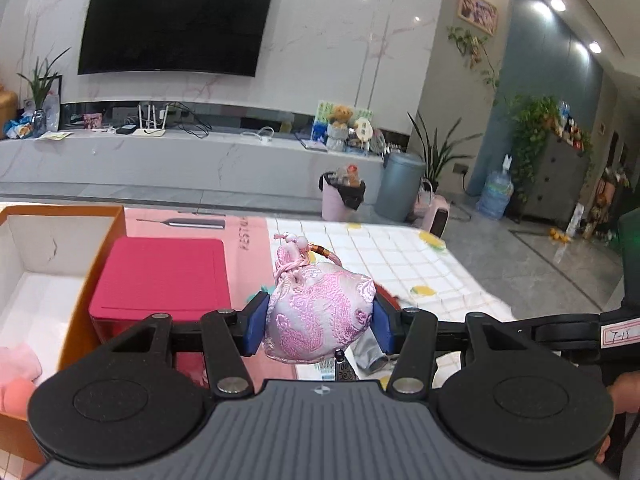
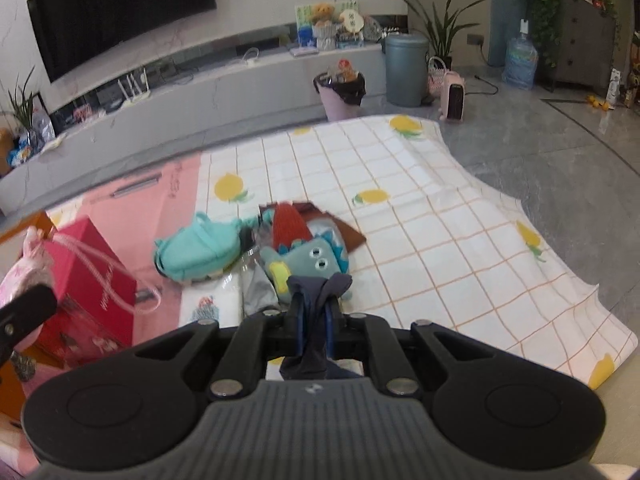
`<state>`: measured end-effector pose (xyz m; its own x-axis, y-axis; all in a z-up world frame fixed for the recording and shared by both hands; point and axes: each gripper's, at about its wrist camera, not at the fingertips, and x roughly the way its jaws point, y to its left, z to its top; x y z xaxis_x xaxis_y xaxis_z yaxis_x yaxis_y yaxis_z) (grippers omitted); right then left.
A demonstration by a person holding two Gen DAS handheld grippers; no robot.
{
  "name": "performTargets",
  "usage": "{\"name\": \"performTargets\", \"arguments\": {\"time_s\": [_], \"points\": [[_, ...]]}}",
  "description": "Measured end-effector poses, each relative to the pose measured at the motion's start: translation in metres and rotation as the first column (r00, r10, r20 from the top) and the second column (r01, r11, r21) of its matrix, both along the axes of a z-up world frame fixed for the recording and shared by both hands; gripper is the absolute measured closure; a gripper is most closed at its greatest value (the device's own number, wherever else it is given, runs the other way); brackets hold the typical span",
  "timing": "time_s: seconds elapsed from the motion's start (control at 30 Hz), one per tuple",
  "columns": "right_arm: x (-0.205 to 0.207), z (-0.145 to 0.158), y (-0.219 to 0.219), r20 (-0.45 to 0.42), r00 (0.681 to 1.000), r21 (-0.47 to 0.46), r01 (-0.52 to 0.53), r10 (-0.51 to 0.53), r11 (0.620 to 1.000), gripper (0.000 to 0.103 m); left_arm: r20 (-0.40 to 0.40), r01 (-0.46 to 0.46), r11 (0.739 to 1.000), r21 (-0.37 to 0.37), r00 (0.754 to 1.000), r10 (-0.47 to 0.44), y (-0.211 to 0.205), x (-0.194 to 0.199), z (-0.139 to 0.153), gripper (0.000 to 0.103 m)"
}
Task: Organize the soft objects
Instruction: 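Carry the pink pouch and navy sock over the orange box with both grippers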
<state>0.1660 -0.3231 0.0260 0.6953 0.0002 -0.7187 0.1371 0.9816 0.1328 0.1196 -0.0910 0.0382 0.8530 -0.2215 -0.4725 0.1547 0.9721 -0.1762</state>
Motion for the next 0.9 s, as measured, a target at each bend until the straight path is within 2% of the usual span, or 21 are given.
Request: {"name": "performTargets", "arguments": {"time_s": [0.17,0.47,0.6,0.7,0.9], "points": [[-0.004,0.028,0.013,0.074,0.997,-0.022,-0.011,0.013,1.0,0.095,0.02,-0.004,0.999,-0.033,1.0,0.005,0.006,-0.003,0.012,0.043],[-0.023,0.083,0.066,0.204,0.972,-0.046,-0.113,0.12,0.993,0.095,0.083,-0.022,0.997,-0.072,0.996,0.028,0.025,-0.016,0.036,0.043],[-0.033,0.113,0.093,0.268,0.948,-0.046,-0.166,0.173,0.985,0.095,0.115,-0.046,0.994,-0.097,0.992,0.057,0.038,-0.022,0.05,0.043],[-0.043,0.135,0.116,0.321,0.922,-0.031,-0.218,0.216,0.975,0.095,0.153,-0.072,0.994,-0.086,0.985,0.084,0.049,-0.029,0.06,0.043],[-0.057,0.161,0.175,0.375,0.868,-0.048,-0.332,0.325,0.942,0.095,0.176,-0.152,0.983,-0.098,0.97,0.168,0.085,-0.037,0.08,0.043]]}}
